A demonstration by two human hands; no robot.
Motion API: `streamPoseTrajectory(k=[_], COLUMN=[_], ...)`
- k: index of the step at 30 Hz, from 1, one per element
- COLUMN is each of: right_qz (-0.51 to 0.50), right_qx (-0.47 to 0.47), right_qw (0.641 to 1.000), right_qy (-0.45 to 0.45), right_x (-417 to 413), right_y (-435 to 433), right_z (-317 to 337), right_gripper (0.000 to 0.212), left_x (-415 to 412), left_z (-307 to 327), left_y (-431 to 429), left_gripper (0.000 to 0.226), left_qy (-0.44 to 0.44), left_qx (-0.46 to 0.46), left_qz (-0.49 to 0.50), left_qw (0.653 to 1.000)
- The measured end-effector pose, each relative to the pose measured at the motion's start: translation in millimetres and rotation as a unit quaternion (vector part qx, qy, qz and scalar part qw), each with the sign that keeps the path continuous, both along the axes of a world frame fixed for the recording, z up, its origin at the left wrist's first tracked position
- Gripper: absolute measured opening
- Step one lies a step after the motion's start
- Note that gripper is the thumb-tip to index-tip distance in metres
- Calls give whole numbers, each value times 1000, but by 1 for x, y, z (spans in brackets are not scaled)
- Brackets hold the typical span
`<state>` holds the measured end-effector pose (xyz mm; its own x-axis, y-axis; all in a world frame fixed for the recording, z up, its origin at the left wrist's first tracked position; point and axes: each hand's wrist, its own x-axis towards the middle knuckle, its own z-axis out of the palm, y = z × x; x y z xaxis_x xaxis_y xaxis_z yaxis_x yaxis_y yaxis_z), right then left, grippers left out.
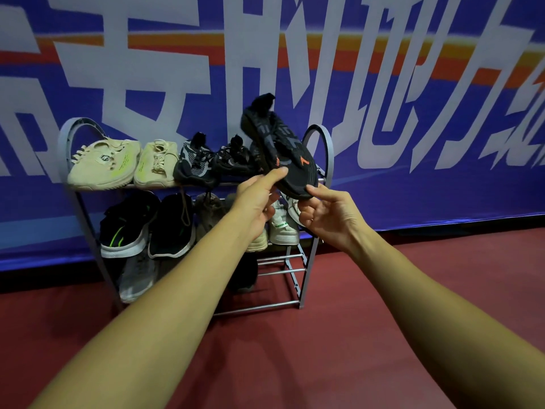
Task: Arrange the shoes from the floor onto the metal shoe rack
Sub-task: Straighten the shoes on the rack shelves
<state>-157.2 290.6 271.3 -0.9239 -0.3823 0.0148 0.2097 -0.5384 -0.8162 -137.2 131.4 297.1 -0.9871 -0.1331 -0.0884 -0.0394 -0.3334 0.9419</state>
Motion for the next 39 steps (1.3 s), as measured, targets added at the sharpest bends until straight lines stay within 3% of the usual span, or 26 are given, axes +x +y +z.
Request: streamPoseTrajectory(k=[10,20,26,33,39], right_qz=[-54,-140,-174,-202,-194], right_qx=[101,109,110,93,75], right_qw=[993,984,979,975,978], right_qy=[-9,-9,13,7,-19], right_x=[-4,-28,-41,-67,-83], right_y=[23,24,25,25,21], right_z=[-8,-19,-20,-22,-19], right_gripper=[22,24,15,30,14], left_x=[-15,-33,-45,-60,-67], left_z=[-11,-25,-30,-34,-44], left_y=[18,32,42,43,17], left_gripper=[16,18,16,11,24], left_qy=[-34,-46,-35,-42,-89], left_qx=[14,28,24,51,58], left_qz=[-17,-44,-37,-29,24], left_qw=[999,998,998,997,994])
